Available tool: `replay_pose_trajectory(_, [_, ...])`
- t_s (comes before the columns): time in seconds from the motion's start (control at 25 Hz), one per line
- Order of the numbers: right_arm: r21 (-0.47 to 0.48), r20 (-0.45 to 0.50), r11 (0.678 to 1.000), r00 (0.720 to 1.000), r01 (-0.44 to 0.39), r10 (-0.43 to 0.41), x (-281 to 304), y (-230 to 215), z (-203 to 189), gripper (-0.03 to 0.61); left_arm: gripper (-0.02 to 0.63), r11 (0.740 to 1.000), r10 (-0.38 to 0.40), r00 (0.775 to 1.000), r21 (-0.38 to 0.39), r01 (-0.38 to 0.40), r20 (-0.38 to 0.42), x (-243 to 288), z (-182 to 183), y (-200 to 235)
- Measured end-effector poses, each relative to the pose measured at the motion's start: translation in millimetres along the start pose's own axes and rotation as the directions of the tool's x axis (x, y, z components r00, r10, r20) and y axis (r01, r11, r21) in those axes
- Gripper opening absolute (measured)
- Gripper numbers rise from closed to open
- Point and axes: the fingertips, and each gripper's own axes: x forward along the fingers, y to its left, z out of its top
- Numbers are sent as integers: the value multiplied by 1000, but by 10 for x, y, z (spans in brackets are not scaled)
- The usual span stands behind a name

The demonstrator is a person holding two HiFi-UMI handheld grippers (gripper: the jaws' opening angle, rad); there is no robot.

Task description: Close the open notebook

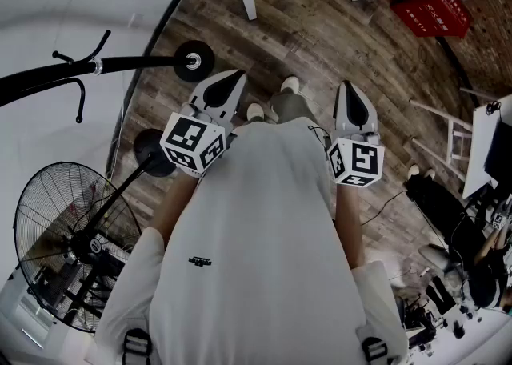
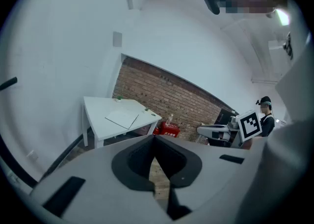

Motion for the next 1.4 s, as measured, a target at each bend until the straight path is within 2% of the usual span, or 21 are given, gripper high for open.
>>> replay_pose_trajectory(0.16, [27, -13, 999, 1000, -17, 18, -125, -263, 24, 11, 9, 1000, 14, 1000, 13, -14, 4, 125, 148, -344])
replay_pose_trajectory(0.32, [23, -13, 999, 999, -49, 49, -34, -354, 102, 11, 9, 1000, 21, 999, 11, -21, 30, 209, 327, -471])
replay_pose_trajectory(0.52, [67, 25, 992, 994, -110, 108, 41, -399, 181, 11, 9, 999, 45, 999, 16, -45, 12, 381, 308, -514])
replay_pose_trajectory(0.64, [45, 42, 990, 990, -137, 135, -7, -440, 227, 11, 9, 999, 32, 999, 3, -32, -11, 543, 243, -618])
replay_pose_trajectory(0.8, [9, 56, 992, 990, -130, 129, -69, -674, 246, 11, 9, 999, 0, 999, 45, 2, -47, 832, 254, -859])
replay_pose_trajectory(1.0, [-60, 83, 991, 989, -118, 123, -89, -956, 354, 12, 9, 997, 6, 999, 72, -2, -51, 1023, 365, -1036])
replay_pose_trajectory(1.16, [-65, 115, 989, 984, -132, 139, -49, -1026, 483, 12, 9, 996, 29, 998, 80, -24, -59, 1012, 410, -1033])
replay_pose_trajectory(1.4, [-35, 87, 990, 987, -133, 136, 85, -1078, 415, 12, 9, 994, 52, 997, 97, -46, -59, 1060, 467, -925])
